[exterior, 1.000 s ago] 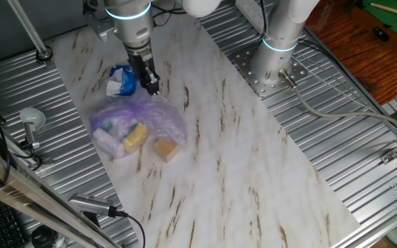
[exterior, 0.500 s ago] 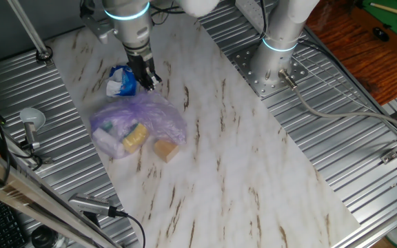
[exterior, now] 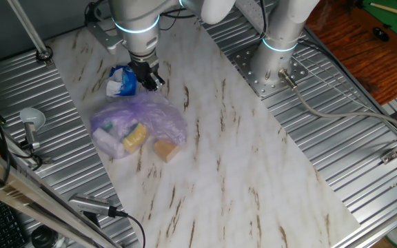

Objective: Pick up a bag of things

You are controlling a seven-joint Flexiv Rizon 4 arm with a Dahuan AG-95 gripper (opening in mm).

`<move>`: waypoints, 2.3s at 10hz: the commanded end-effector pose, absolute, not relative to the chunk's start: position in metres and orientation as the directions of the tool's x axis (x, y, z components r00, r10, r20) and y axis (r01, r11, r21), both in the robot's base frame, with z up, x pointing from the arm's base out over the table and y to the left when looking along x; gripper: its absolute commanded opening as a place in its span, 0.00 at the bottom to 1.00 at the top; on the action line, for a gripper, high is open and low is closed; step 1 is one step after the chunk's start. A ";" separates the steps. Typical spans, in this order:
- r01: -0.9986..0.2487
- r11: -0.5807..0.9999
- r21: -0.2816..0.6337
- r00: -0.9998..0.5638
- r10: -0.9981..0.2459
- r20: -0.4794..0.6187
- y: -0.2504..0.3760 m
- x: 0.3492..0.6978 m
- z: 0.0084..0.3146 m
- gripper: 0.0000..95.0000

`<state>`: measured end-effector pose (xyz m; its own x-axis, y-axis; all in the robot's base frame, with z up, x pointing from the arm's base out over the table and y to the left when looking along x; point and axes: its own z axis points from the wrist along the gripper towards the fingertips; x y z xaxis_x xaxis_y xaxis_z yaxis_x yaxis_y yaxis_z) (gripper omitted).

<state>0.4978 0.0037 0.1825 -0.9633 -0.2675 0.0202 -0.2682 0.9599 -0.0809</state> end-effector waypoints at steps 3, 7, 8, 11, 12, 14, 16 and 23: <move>-0.262 0.962 -0.071 -0.965 -0.262 0.013 0.004 0.498 0.182 0.00; -0.250 0.966 -0.063 -0.968 -0.251 -0.002 0.004 0.498 0.182 0.40; -0.248 0.967 -0.065 -0.968 -0.249 -0.016 0.004 0.498 0.183 0.40; -0.256 0.964 -0.075 -0.962 -0.262 -0.078 0.004 0.501 0.184 0.60; -0.262 0.962 -0.072 -0.959 -0.268 -0.094 0.004 0.506 0.186 0.60; -0.257 0.965 -0.056 -0.959 -0.262 -0.111 0.004 0.523 0.192 0.60; -0.259 0.965 -0.051 -0.955 -0.263 -0.134 0.002 0.536 0.189 0.60; -0.258 0.965 -0.039 -0.941 -0.260 -0.218 0.004 0.605 0.156 0.80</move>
